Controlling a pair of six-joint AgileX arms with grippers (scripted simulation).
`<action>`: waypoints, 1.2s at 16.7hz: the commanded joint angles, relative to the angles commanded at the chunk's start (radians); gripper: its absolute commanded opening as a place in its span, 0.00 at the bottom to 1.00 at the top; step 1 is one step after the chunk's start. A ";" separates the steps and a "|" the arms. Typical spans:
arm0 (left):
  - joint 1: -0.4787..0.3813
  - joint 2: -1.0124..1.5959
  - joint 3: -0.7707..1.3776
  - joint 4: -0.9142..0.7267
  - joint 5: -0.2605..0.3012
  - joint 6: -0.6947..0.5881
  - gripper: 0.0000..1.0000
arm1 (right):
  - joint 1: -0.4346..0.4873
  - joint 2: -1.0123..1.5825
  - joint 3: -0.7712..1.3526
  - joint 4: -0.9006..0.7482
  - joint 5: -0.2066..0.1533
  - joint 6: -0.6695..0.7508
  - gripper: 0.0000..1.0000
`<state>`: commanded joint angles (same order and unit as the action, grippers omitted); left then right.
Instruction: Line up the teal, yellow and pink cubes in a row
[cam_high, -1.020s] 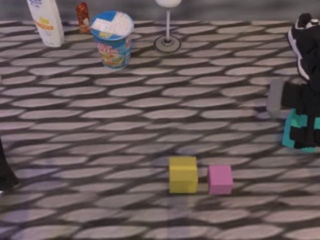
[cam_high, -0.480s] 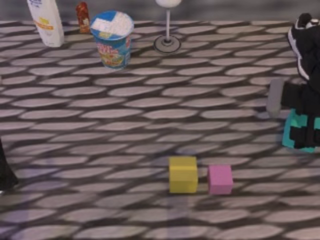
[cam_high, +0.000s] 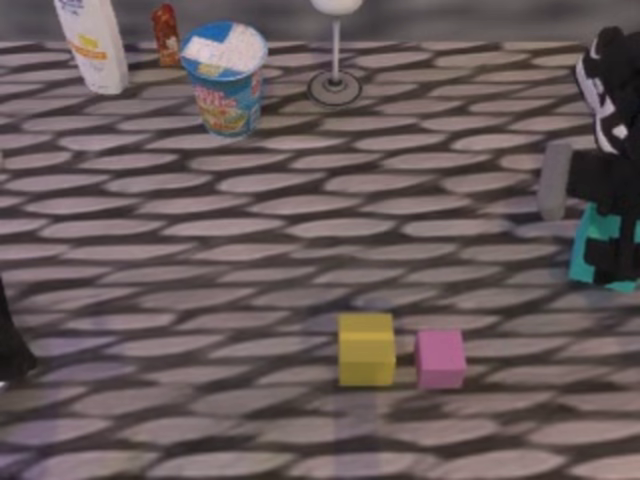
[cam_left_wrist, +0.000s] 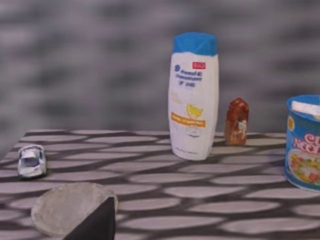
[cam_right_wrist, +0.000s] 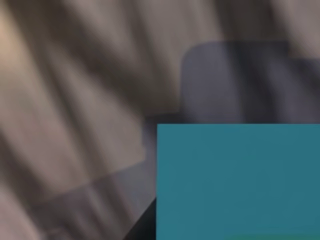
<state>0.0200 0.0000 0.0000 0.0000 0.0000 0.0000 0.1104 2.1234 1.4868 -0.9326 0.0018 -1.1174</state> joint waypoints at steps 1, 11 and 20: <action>0.000 0.000 0.000 0.000 0.000 0.000 1.00 | 0.002 -0.013 0.022 -0.040 0.000 -0.001 0.00; 0.000 0.000 0.000 0.000 0.000 0.000 1.00 | 0.020 -0.053 0.111 -0.175 -0.001 0.007 0.00; 0.000 0.000 0.000 0.000 0.000 0.000 1.00 | 0.524 0.241 0.653 -0.422 0.001 0.295 0.00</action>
<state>0.0200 0.0000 0.0000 0.0000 0.0000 0.0000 0.6342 2.3643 2.1395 -1.3548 0.0025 -0.8222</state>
